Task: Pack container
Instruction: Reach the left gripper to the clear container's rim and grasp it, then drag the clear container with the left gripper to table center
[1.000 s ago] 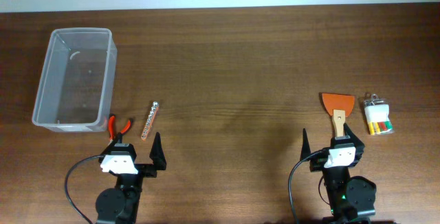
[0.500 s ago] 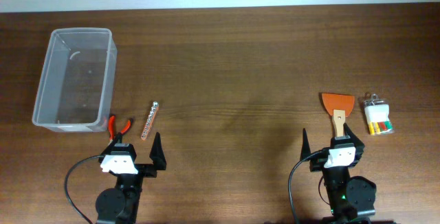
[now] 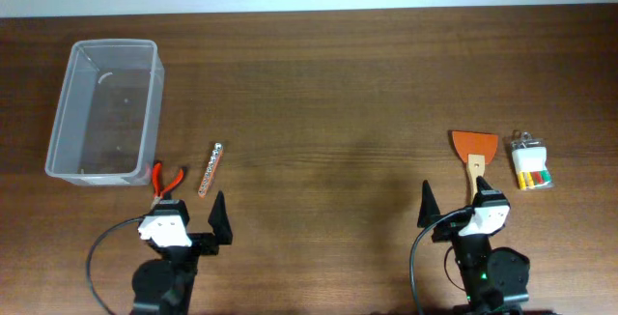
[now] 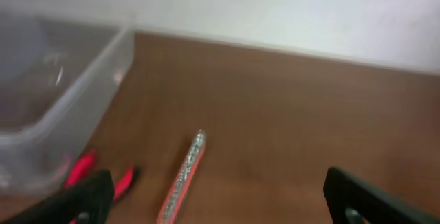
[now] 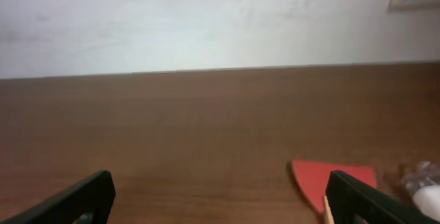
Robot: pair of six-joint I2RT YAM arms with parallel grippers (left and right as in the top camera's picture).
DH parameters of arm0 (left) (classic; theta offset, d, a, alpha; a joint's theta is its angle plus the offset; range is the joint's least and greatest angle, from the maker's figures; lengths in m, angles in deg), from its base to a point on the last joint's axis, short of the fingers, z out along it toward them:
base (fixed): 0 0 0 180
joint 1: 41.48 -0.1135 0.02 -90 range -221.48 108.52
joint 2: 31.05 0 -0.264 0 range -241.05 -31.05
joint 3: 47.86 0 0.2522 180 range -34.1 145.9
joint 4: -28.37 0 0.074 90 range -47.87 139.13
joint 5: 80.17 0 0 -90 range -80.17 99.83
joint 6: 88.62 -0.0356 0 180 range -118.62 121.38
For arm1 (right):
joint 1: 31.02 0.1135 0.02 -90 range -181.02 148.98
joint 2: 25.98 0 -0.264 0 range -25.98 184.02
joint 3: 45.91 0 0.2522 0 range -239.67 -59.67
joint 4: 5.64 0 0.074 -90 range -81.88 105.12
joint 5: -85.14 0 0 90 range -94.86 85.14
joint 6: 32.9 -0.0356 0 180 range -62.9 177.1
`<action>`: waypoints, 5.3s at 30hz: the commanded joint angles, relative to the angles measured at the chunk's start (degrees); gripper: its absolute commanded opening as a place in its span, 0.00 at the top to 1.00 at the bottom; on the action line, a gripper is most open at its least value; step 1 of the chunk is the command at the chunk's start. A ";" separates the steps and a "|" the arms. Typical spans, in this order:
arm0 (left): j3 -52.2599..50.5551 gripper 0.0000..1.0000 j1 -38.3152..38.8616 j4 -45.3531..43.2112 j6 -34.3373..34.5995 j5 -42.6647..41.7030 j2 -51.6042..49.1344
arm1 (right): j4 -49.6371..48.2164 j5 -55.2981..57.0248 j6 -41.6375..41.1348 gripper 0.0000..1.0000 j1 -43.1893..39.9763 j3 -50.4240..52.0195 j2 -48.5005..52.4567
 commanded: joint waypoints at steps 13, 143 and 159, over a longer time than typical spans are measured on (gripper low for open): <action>47.95 0.01 -6.10 32.46 5.18 6.75 -45.42 | 29.75 -5.09 -2.69 0.01 0.24 -41.35 38.84; 65.24 0.98 8.55 35.12 -1.49 -0.39 -95.56 | 53.70 -5.49 -1.99 0.01 -9.62 -59.87 65.66; 52.46 0.98 8.55 26.23 0.59 -0.42 -96.28 | 55.39 -5.49 0.39 0.01 -9.57 -59.87 65.66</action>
